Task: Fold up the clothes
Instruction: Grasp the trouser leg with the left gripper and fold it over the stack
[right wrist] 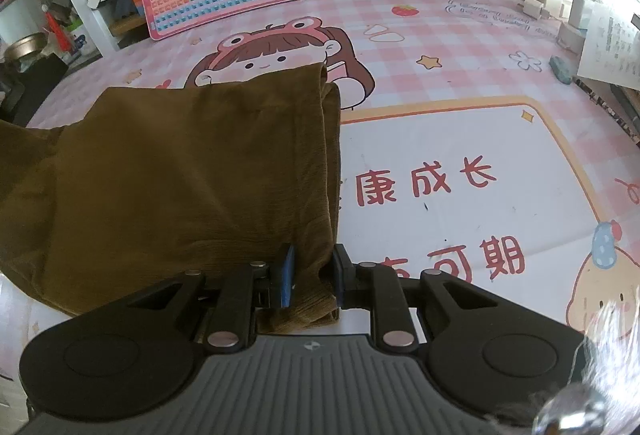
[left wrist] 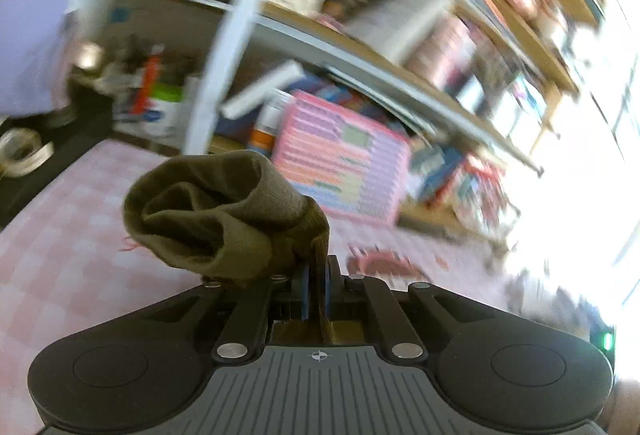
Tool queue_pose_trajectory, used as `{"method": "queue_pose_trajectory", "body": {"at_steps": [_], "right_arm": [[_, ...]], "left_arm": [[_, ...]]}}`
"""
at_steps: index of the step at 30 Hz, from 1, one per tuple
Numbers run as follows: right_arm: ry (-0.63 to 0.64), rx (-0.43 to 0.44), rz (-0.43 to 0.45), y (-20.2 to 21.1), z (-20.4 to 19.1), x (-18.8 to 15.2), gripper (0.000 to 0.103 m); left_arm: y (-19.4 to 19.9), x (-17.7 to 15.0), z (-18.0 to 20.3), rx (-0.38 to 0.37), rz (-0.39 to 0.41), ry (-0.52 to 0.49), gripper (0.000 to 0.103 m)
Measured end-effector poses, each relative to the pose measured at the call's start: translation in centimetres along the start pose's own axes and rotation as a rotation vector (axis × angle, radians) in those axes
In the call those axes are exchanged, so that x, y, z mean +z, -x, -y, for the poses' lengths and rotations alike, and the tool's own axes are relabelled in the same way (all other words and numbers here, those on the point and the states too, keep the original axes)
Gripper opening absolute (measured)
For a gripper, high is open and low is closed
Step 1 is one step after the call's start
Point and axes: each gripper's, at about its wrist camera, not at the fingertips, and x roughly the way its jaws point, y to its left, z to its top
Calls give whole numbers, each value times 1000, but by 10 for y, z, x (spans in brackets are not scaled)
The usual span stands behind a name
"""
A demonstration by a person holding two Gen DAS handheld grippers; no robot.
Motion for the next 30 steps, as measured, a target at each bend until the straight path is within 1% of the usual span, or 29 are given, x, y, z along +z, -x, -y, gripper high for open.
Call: {"method": "queue_pose_trajectory", "body": {"at_steps": [3, 5, 7, 8, 11, 13, 15, 17, 19, 20, 22, 23, 24, 25, 26, 30], "right_arm": [[-4, 10, 1, 0, 2, 0, 19], [-7, 17, 2, 0, 3, 0, 19], [-10, 24, 3, 1, 4, 0, 19], [-11, 27, 3, 1, 5, 0, 19], [-15, 37, 5, 1, 7, 0, 19], [-19, 46, 5, 1, 8, 0, 19], [-25, 55, 7, 1, 10, 0, 19], [-29, 61, 9, 2, 12, -1, 19], [-30, 63, 10, 2, 12, -1, 19], [-30, 65, 10, 2, 13, -1, 19], [-28, 69, 6, 1, 13, 0, 19], [-28, 71, 5, 1, 14, 0, 19], [-27, 72, 4, 1, 14, 0, 19], [-26, 73, 3, 1, 14, 0, 19], [-26, 74, 2, 1, 14, 1, 19], [-14, 66, 2, 1, 11, 0, 19]], "left_arm": [[-14, -10, 25, -40, -80, -109, 5], [-26, -22, 46, -60, -152, -228, 5], [-40, -35, 69, -70, -229, -386, 5], [-49, -45, 84, -76, -283, -496, 6], [-71, -73, 108, -97, -407, -710, 6], [-83, -84, 113, -81, -461, -744, 6], [-96, -88, 107, -25, -494, -707, 7], [-105, -89, 95, 27, -514, -636, 7], [-106, -88, 92, 35, -512, -572, 7], [-103, -87, 91, 32, -507, -558, 8], [-94, -86, 92, 42, -483, -556, 14], [-88, -85, 92, 51, -473, -548, 15], [-85, -84, 92, 63, -463, -551, 20], [-81, -83, 92, 75, -454, -554, 22], [-79, -83, 93, 92, -450, -584, 22], [-72, -101, 106, 184, -462, -803, 23]]}}
